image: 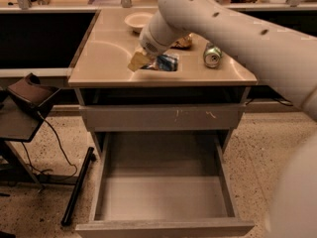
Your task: Pick redbull can from middle drawer and place on counter
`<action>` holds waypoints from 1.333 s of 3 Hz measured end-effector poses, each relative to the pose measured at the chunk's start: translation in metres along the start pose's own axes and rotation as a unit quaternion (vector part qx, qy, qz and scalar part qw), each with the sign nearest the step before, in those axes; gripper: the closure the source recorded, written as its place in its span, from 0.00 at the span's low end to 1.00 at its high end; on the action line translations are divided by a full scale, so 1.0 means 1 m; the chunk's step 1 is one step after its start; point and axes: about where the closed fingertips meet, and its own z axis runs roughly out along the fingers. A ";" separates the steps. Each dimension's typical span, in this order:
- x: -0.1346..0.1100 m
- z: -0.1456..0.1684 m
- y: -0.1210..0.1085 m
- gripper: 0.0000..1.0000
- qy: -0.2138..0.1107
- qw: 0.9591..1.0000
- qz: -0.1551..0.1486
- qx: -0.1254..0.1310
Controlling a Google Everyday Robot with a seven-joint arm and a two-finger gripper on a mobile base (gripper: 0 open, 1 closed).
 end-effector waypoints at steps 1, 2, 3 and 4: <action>0.003 0.060 -0.038 1.00 -0.006 1.000 0.004 -0.012; 0.003 0.077 -0.096 1.00 -0.016 0.999 0.026 0.029; -0.013 0.059 -0.121 0.81 -0.036 0.998 0.027 0.053; -0.013 0.059 -0.121 0.58 -0.036 0.998 0.027 0.053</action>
Offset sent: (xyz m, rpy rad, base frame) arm 0.2095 -0.0349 0.0325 0.1228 -0.1638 -0.1877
